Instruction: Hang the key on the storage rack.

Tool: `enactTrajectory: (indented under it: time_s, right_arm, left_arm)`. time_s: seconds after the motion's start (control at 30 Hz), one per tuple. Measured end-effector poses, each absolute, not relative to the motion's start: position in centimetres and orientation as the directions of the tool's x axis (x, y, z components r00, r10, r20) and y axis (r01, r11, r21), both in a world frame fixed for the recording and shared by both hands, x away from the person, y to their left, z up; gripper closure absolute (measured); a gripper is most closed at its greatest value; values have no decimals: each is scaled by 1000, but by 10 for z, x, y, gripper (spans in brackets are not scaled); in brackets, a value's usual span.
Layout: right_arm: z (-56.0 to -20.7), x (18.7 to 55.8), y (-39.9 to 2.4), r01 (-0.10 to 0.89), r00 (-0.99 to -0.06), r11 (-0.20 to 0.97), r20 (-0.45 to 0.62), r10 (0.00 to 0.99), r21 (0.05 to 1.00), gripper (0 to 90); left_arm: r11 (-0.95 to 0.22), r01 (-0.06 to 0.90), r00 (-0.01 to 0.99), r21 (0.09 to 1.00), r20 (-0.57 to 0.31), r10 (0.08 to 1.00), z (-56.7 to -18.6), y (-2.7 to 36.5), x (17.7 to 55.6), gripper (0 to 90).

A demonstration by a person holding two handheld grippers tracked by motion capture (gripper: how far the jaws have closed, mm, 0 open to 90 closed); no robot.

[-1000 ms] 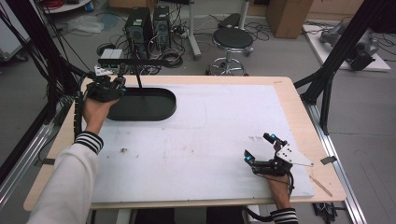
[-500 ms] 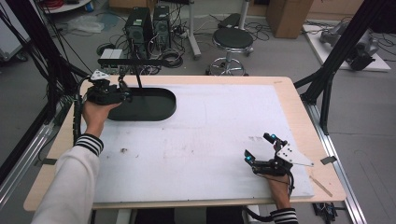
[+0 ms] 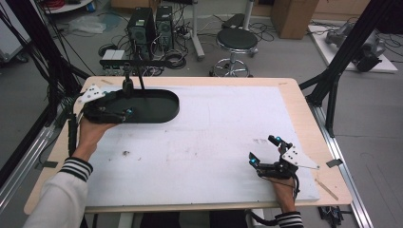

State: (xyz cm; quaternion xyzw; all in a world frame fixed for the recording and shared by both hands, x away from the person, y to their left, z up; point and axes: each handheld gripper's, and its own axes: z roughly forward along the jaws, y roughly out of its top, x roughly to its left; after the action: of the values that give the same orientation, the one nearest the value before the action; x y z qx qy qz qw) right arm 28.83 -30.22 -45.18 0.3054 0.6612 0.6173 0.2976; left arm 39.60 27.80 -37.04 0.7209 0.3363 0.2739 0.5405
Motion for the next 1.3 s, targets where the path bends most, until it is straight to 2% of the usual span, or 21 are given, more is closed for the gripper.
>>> enactTrajectory:
  time_s: [0.2, 0.33, 0.47, 0.6, 0.97, 1.03, 1.13, 1.3]
  right_arm:
    - [-452, 288, -301, 44, -638, 58, -17, 770, 997, 3]
    - [-451, 289, -302, 51, -642, 59, -12, 767, 997, 3]
    - [-451, 288, -301, 43, -637, 67, -25, 771, 997, 3]
    - [-451, 288, -301, 43, -636, 68, -26, 771, 997, 3]
    - [-451, 287, -299, 32, -632, 79, -41, 774, 996, 3]
    - [-452, 286, -299, 29, -629, 77, -41, 776, 997, 3]
    - [-452, 286, -299, 26, -629, 73, -40, 776, 997, 3]
    - [-452, 286, -299, 28, -627, 68, -36, 778, 997, 3]
  left_arm:
    - [-188, 142, 670, 972, 45, 741, -378, 283, 357, 17]
    - [-176, 71, 688, 982, 80, 721, -387, 283, 328, 17]
    - [-154, 98, 704, 983, 41, 709, -404, 284, 309, 17]
    - [-124, 78, 713, 989, 32, 700, -418, 281, 291, 17]
    - [-51, 27, 674, 998, 19, 738, -451, 290, 269, 17]
    - [-27, -11, 664, 1000, 28, 747, -453, 292, 265, 17]
    - [46, -44, 647, 998, -7, 762, -455, 298, 262, 17]
    - [49, -41, 642, 998, -11, 767, -456, 298, 262, 17]
